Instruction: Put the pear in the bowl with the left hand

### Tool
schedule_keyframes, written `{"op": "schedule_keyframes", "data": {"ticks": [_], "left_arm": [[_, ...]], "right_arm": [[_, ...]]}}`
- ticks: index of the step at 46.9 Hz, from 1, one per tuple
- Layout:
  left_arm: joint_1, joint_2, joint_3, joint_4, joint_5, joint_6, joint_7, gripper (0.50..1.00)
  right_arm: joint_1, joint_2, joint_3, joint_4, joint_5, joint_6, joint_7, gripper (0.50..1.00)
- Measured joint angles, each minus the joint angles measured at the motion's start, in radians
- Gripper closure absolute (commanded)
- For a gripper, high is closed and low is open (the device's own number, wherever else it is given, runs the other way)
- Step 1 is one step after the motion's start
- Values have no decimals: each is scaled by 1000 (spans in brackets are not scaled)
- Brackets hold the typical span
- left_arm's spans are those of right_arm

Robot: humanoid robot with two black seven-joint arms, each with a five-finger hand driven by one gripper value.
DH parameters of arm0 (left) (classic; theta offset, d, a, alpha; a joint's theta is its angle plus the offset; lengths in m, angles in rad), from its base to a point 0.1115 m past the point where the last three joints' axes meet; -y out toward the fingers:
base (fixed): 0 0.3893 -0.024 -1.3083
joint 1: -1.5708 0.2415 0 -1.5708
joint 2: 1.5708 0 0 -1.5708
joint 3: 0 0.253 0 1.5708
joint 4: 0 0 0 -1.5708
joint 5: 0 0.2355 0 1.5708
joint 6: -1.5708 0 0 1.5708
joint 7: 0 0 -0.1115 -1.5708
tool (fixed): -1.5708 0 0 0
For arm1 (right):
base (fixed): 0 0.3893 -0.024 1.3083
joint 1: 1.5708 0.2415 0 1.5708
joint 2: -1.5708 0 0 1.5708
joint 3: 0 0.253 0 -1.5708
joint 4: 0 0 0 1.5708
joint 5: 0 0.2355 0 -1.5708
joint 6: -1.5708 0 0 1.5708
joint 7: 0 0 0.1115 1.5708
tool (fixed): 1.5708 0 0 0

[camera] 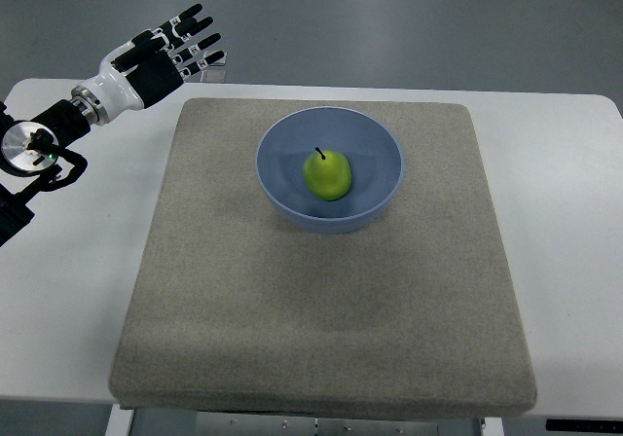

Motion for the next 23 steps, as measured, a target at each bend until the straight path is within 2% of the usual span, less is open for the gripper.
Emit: {"op": "schedule_keyframes", "data": {"ticks": [23], "left_arm": [[31,7,-19,-8,1,0,1,504]], "right_arm": [[0,0,1,0,0,4,0,574]]}}
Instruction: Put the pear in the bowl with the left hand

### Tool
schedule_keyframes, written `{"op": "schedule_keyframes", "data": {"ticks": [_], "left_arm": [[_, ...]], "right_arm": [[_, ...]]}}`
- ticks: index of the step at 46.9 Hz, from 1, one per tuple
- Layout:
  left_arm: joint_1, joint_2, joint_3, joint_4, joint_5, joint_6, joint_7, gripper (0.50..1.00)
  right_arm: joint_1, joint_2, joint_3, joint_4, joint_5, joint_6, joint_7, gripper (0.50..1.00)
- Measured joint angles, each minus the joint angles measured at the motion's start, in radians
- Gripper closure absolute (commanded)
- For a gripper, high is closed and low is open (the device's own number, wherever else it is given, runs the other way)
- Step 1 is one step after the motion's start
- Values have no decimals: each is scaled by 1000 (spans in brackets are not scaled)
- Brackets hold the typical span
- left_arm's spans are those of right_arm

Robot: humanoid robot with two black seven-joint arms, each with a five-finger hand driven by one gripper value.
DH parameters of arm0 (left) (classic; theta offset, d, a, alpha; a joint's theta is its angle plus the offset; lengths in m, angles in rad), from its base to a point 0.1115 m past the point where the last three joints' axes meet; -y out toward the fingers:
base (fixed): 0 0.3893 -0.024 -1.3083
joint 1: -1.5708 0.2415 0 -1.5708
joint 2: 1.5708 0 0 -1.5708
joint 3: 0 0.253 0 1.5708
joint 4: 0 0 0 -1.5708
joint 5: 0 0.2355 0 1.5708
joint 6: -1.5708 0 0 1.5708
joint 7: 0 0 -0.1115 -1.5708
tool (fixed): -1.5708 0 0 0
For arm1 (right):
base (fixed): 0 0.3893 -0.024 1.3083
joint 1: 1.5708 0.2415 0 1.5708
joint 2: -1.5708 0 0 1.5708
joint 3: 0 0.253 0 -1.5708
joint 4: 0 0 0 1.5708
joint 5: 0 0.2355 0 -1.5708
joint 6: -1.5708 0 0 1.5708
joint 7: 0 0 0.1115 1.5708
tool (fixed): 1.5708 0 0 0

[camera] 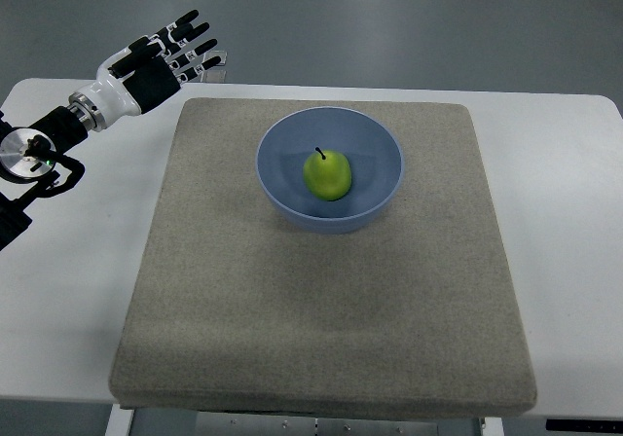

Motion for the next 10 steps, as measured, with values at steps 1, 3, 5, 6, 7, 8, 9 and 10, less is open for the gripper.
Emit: {"op": "schedule_keyframes", "data": {"ticks": [1,3,5,6,7,8,9,10], "left_arm": [[1,1,-1,0,0,-1,0,504],[3,3,-2,0,0,-1,0,504],[6,9,-2,0,0,-1,1,504],[6,11,-2,0,0,-2,1,504],[6,13,-2,0,0,-2,2,504],[6,14,-2,0,0,-2,2,504],[6,14,-2,0,0,-2,3,504],[6,14,-2,0,0,-2,4,504]], "right_arm": [[0,0,0,0,0,0,0,574],[0,0,0,0,1,1,0,574],[-1,0,-1,1,2,4,0,574],[-1,0,0,1,3,5,0,574],[-2,0,0,2,4,6,0,574],[-3,0,0,2,4,6,0,574],[-4,0,0,3,4,7,0,574],[-5,0,0,3,5,7,0,574]]}}
